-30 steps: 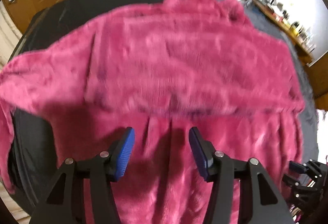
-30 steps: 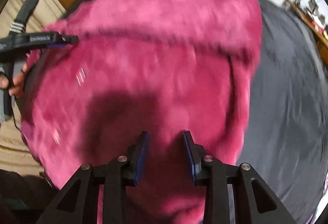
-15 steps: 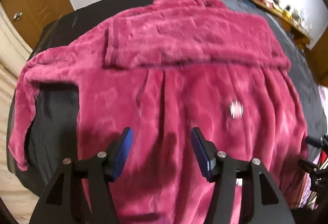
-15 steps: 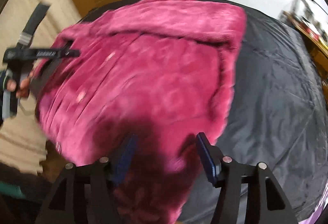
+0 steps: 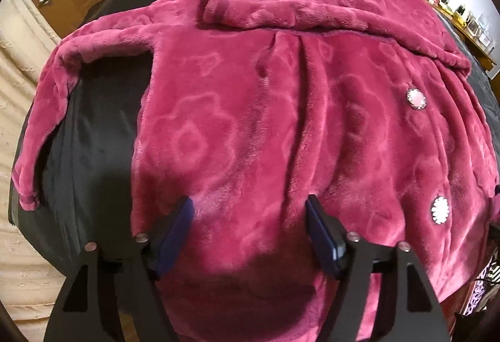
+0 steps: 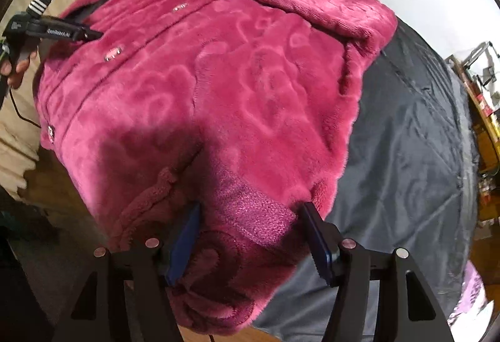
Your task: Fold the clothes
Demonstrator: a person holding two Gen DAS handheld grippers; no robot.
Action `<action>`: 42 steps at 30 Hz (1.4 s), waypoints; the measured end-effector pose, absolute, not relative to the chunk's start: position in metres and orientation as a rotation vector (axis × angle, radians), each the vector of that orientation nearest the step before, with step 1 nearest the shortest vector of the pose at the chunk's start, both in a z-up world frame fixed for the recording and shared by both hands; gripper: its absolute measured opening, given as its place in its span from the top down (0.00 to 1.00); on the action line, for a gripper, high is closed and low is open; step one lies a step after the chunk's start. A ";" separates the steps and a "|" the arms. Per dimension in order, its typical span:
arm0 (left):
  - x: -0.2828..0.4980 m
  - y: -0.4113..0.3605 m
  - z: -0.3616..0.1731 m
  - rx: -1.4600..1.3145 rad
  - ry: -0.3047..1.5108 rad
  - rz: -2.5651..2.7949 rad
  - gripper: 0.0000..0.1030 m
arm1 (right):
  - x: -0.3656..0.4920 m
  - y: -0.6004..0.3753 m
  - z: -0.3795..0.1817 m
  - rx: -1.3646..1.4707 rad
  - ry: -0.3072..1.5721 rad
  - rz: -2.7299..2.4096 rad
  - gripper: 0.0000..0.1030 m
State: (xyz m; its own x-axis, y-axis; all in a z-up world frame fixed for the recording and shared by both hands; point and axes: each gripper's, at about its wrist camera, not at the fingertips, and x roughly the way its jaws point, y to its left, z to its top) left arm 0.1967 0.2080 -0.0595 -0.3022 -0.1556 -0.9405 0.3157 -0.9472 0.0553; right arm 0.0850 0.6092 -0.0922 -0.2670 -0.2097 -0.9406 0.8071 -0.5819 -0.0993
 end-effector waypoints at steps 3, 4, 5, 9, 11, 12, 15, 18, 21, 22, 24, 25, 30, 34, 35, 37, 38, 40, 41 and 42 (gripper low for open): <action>0.199 0.202 -0.054 1.646 0.217 -2.327 0.20 | 0.080 0.608 -0.091 1.303 0.785 -1.918 0.36; 0.200 0.200 -0.053 1.646 0.223 -2.332 0.20 | 0.079 0.606 -0.090 1.308 0.797 -1.923 0.36; 0.200 0.198 -0.051 1.646 0.228 -2.336 0.20 | 0.079 0.604 -0.089 1.313 0.814 -1.933 0.35; 0.203 0.190 -0.044 1.645 0.249 -2.354 0.20 | 0.085 0.588 -0.068 1.278 0.840 -2.011 0.35; 0.202 0.182 -0.045 1.654 0.283 -2.357 0.20 | 0.089 0.572 -0.058 1.247 0.781 -2.031 0.35; 0.202 0.177 -0.046 1.660 0.304 -2.357 0.20 | 0.091 0.560 -0.061 1.261 0.761 -2.023 0.35; 0.198 0.165 -0.053 1.691 0.339 -2.363 0.20 | 0.099 0.523 -0.071 1.300 0.702 -1.997 0.35; 0.193 0.162 -0.063 1.749 0.313 -2.388 0.20 | 0.106 0.486 -0.080 1.337 0.643 -1.970 0.34; 0.192 0.160 -0.068 1.786 0.265 -2.439 0.20 | 0.113 0.449 -0.090 1.374 0.584 -1.942 0.29; 0.193 0.157 -0.068 1.797 0.263 -2.462 0.20 | 0.116 0.437 -0.093 1.386 0.564 -1.932 0.29; 0.196 0.149 -0.065 1.822 0.292 -2.508 0.20 | 0.119 0.416 -0.102 1.424 0.555 -1.921 0.28; 0.198 0.142 -0.061 1.824 0.309 -2.530 0.20 | 0.120 0.411 -0.102 1.435 0.556 -1.934 0.28; 0.218 0.082 -0.032 1.713 0.399 -2.571 0.20 | 0.119 0.375 -0.068 1.361 0.447 -2.020 0.28; 0.248 0.020 -0.016 1.591 0.500 -2.533 0.20 | 0.122 0.309 -0.042 1.232 0.390 -1.980 0.28; 0.258 0.005 -0.013 1.557 0.534 -2.510 0.20 | 0.125 0.288 -0.037 1.198 0.378 -1.953 0.28; 0.277 -0.029 -0.012 1.487 0.585 -2.462 0.20 | 0.133 0.247 -0.031 1.134 0.376 -1.895 0.28; 0.286 -0.046 -0.011 1.452 0.609 -2.437 0.20 | 0.140 0.227 -0.031 1.105 0.395 -1.861 0.28; 0.306 -0.079 -0.012 1.402 0.645 -2.376 0.20 | 0.152 0.187 -0.031 1.048 0.432 -1.793 0.28; 0.317 -0.094 -0.014 1.387 0.666 -2.338 0.20 | 0.159 0.167 -0.031 1.019 0.450 -1.759 0.28; 0.328 -0.110 -0.015 1.371 0.686 -2.300 0.20 | 0.167 0.148 -0.032 0.990 0.473 -1.719 0.28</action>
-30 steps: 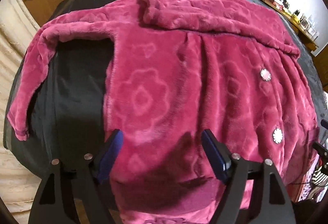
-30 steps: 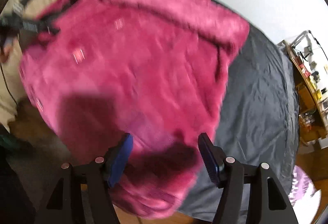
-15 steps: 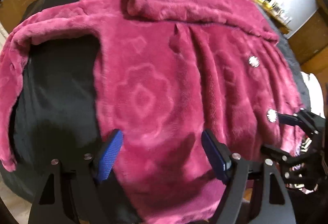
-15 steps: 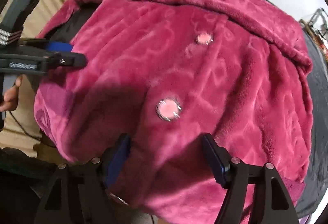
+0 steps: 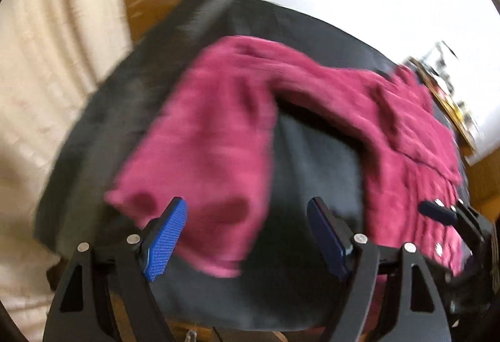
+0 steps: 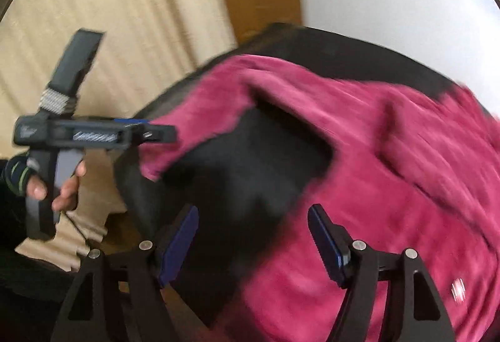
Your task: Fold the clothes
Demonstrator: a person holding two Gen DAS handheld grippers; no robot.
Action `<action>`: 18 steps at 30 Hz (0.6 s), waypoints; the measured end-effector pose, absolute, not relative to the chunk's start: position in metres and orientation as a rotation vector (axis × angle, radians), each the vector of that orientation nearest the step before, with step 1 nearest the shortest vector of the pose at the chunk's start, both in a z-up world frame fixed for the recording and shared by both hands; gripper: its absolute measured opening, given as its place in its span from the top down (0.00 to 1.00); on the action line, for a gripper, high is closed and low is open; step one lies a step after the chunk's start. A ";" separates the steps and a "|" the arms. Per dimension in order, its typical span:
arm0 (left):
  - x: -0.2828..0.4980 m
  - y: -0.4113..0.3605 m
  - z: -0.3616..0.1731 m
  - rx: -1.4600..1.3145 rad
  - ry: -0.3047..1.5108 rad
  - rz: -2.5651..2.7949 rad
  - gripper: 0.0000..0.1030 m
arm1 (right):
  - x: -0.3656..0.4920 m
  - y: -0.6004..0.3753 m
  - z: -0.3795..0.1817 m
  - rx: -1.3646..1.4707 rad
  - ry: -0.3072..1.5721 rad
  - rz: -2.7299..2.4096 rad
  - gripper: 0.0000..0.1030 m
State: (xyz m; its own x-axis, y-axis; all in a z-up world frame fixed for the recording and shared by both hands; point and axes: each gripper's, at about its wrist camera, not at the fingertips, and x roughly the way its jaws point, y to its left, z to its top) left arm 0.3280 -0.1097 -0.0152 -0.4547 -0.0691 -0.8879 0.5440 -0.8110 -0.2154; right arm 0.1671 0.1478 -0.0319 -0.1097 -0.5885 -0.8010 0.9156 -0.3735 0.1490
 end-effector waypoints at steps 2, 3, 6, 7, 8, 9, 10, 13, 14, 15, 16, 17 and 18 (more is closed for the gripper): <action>0.345 -0.129 -0.018 1.340 0.722 -2.247 0.20 | 0.184 0.124 -0.035 0.956 0.502 -1.645 0.28; 0.353 -0.137 -0.019 1.325 0.739 -2.223 0.20 | 0.193 0.114 -0.036 0.945 0.511 -1.607 0.28; 0.378 -0.161 -0.024 1.278 0.789 -2.151 0.20 | 0.210 0.087 -0.041 0.929 0.522 -1.520 0.28; 0.385 -0.167 -0.025 1.264 0.797 -2.134 0.20 | 0.213 0.078 -0.042 0.927 0.524 -1.498 0.28; 0.391 -0.170 -0.026 1.252 0.798 -2.122 0.20 | 0.217 0.069 -0.044 0.924 0.526 -1.476 0.28; 0.395 -0.173 -0.026 1.243 0.798 -2.111 0.20 | 0.219 0.059 -0.048 0.927 0.534 -1.462 0.28; 0.399 -0.175 -0.027 1.233 0.797 -2.101 0.20 | 0.220 0.050 -0.052 0.933 0.546 -1.451 0.28; 0.409 -0.180 -0.029 1.210 0.818 -2.072 0.20 | 0.224 0.022 -0.065 0.950 0.580 -1.419 0.28; 0.412 -0.181 -0.031 1.204 0.828 -2.059 0.20 | 0.225 0.013 -0.069 0.955 0.591 -1.408 0.28; 0.414 -0.182 -0.032 1.200 0.837 -2.048 0.20 | 0.227 0.003 -0.073 0.961 0.602 -1.397 0.28; 0.417 -0.183 -0.034 1.199 0.846 -2.037 0.20 | 0.228 -0.006 -0.078 0.966 0.614 -1.386 0.28; 0.419 -0.184 -0.036 1.200 0.854 -2.027 0.20 | 0.229 -0.015 -0.082 0.971 0.625 -1.375 0.28; 0.421 -0.184 -0.037 1.199 0.858 -2.019 0.20 | 0.231 -0.025 -0.086 0.977 0.636 -1.364 0.28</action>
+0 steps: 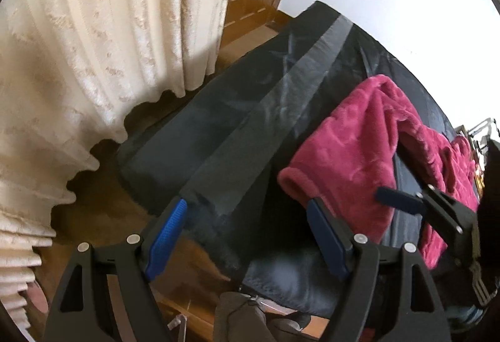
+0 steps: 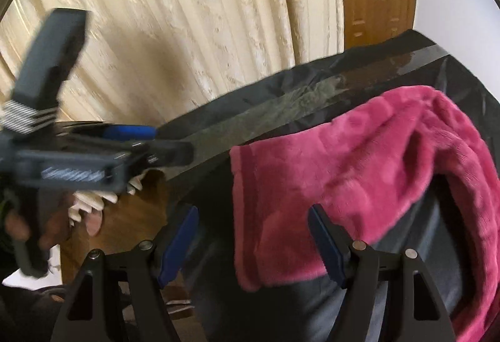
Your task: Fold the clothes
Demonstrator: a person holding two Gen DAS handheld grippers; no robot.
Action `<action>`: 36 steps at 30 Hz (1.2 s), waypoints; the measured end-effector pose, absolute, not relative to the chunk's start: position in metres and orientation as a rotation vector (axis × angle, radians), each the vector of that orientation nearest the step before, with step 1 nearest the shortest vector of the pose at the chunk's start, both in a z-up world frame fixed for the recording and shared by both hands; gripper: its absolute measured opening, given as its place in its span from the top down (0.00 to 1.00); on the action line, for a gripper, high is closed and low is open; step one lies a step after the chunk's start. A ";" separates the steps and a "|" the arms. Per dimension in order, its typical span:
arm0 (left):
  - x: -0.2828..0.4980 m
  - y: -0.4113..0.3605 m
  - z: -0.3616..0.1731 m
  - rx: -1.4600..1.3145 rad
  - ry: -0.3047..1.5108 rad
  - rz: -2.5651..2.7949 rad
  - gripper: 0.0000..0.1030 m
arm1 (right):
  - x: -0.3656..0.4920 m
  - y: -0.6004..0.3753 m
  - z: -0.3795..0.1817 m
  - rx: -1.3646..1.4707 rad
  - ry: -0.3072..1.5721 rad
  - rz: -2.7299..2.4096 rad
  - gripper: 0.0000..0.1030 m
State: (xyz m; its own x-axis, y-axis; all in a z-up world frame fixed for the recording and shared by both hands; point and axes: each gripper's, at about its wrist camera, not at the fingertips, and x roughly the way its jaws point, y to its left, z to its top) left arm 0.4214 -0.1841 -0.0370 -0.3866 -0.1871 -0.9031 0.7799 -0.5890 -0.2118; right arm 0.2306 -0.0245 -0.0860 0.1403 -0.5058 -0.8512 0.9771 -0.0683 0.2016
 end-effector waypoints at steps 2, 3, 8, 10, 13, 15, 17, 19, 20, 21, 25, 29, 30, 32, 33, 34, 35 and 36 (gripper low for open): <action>0.426 -0.185 -0.039 1.196 0.861 -2.007 0.20 | 0.233 -0.039 -0.094 0.987 0.656 -1.348 0.28; 0.427 -0.186 -0.039 1.196 0.863 -2.004 0.20 | 0.234 -0.042 -0.096 0.990 0.663 -1.346 0.28; 0.430 -0.188 -0.042 1.199 0.874 -1.990 0.20 | 0.234 -0.057 -0.112 1.008 0.698 -1.347 0.28; 0.429 -0.190 -0.043 1.199 0.877 -1.990 0.20 | 0.234 -0.063 -0.116 1.007 0.712 -1.356 0.28; 0.427 -0.191 -0.043 1.203 0.877 -1.998 0.20 | 0.235 -0.068 -0.118 1.006 0.728 -1.373 0.28; 0.423 -0.191 -0.043 1.211 0.874 -2.005 0.20 | 0.237 -0.071 -0.119 1.000 0.744 -1.380 0.28; 0.421 -0.191 -0.044 1.216 0.874 -2.010 0.20 | 0.240 -0.072 -0.121 0.984 0.768 -1.385 0.28; 0.419 -0.192 -0.044 1.217 0.876 -2.013 0.20 | 0.245 -0.074 -0.122 0.965 0.797 -1.392 0.28; 0.419 -0.193 -0.044 1.217 0.877 -2.014 0.20 | 0.247 -0.074 -0.123 0.955 0.812 -1.395 0.28; 0.419 -0.193 -0.044 1.216 0.878 -2.013 0.20 | 0.249 -0.074 -0.123 0.945 0.828 -1.400 0.28; 0.419 -0.196 -0.045 1.212 0.886 -2.012 0.20 | 0.253 -0.073 -0.123 0.914 0.877 -1.430 0.36; 0.418 -0.200 -0.046 1.207 0.896 -2.008 0.20 | 0.246 -0.073 -0.120 0.923 0.879 -1.464 0.56; 0.417 -0.200 -0.047 1.208 0.899 -2.008 0.20 | 0.243 -0.074 -0.119 0.931 0.875 -1.472 0.68; 0.415 -0.201 -0.047 1.210 0.901 -2.012 0.20 | 0.234 -0.074 -0.116 0.959 0.848 -1.480 0.78; 0.413 -0.201 -0.047 1.210 0.899 -2.017 0.20 | 0.230 -0.073 -0.111 0.963 0.828 -1.486 0.80; 0.411 -0.200 -0.047 1.209 0.897 -2.023 0.20 | 0.226 -0.073 -0.105 0.963 0.806 -1.495 0.81; 0.410 -0.200 -0.046 1.207 0.897 -2.029 0.20 | 0.222 -0.073 -0.099 0.962 0.784 -1.504 0.82; 0.408 -0.199 -0.046 1.207 0.898 -2.034 0.20 | 0.218 -0.072 -0.092 0.961 0.763 -1.512 0.82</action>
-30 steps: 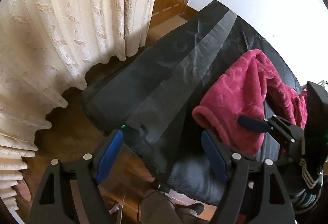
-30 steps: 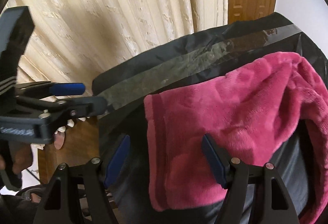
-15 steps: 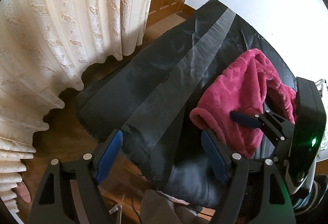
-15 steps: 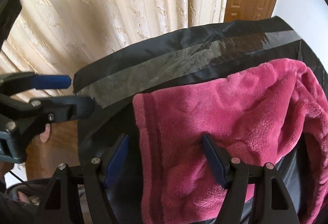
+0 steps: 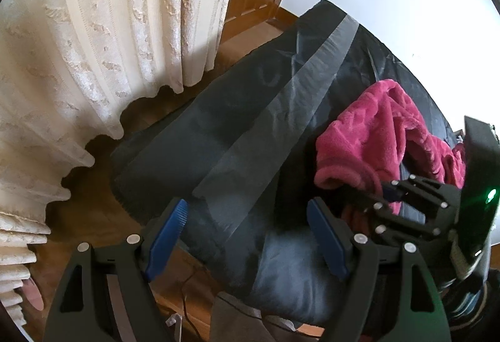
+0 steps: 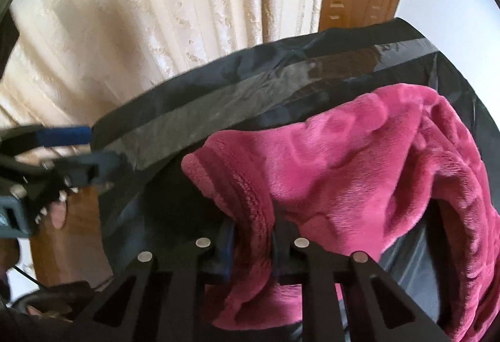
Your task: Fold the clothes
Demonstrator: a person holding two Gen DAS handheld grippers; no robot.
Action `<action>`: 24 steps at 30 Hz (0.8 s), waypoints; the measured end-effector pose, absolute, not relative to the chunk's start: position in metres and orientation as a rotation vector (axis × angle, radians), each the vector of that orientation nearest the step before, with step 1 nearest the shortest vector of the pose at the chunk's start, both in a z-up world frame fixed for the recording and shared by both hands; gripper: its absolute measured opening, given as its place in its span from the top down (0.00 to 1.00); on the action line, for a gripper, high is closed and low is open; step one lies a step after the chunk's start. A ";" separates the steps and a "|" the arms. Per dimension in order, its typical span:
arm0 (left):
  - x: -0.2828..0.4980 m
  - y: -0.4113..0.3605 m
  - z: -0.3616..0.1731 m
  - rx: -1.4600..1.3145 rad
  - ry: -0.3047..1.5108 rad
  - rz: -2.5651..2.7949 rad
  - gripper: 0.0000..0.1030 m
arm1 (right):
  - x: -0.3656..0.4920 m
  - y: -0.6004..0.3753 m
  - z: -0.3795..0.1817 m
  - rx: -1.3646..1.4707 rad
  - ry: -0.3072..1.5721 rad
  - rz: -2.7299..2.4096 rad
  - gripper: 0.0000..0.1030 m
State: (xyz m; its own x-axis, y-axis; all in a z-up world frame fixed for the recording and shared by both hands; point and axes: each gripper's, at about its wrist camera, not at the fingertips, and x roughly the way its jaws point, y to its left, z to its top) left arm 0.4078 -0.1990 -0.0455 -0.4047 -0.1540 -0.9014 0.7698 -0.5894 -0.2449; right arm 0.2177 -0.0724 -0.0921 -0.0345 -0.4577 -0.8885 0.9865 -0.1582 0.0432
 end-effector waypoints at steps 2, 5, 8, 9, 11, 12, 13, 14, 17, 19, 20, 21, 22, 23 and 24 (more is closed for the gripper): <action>0.404 -0.198 -0.045 1.206 0.899 -2.045 0.20 | 0.209 -0.072 -0.079 0.960 0.719 -1.529 0.82; 0.396 -0.195 -0.044 1.215 0.898 -2.064 0.20 | 0.189 -0.071 -0.049 0.946 0.610 -1.566 0.82; 0.386 -0.191 -0.043 1.231 0.895 -2.088 0.20 | 0.162 -0.066 -0.012 0.913 0.498 -1.625 0.83; 0.382 -0.190 -0.043 1.238 0.891 -2.098 0.20 | 0.154 -0.063 -0.002 0.905 0.473 -1.643 0.83; 0.374 -0.187 -0.041 1.248 0.881 -2.119 0.20 | 0.129 -0.058 0.023 0.897 0.405 -1.693 0.83; 0.370 -0.186 -0.040 1.250 0.879 -2.129 0.20 | 0.116 -0.053 0.034 0.894 0.372 -1.722 0.83; 0.366 -0.185 -0.039 1.253 0.877 -2.138 0.20 | 0.102 -0.047 0.044 0.893 0.340 -1.753 0.83; 0.361 -0.184 -0.038 1.255 0.874 -2.149 0.20 | 0.090 -0.041 0.051 0.893 0.314 -1.780 0.83; 0.346 -0.179 -0.034 1.265 0.859 -2.189 0.20 | 0.053 -0.018 0.069 0.896 0.255 -1.872 0.83; 0.335 -0.174 -0.032 1.277 0.857 -2.217 0.20 | 0.027 -0.001 0.081 0.897 0.219 -1.941 0.83; 0.328 -0.171 -0.031 1.287 0.858 -2.233 0.20 | 0.022 0.009 0.087 0.896 0.208 -1.967 0.83; 0.320 -0.167 -0.031 1.298 0.858 -2.249 0.20 | 0.015 0.021 0.092 0.893 0.196 -2.001 0.83; 0.313 -0.163 -0.030 1.308 0.854 -2.263 0.20 | 0.007 0.032 0.097 0.891 0.183 -2.034 0.83; 0.307 -0.159 -0.030 1.319 0.847 -2.276 0.20 | 0.002 0.043 0.101 0.889 0.172 -2.060 0.83; 0.300 -0.155 -0.030 1.331 0.840 -2.289 0.20 | -0.003 0.056 0.105 0.887 0.159 -2.089 0.83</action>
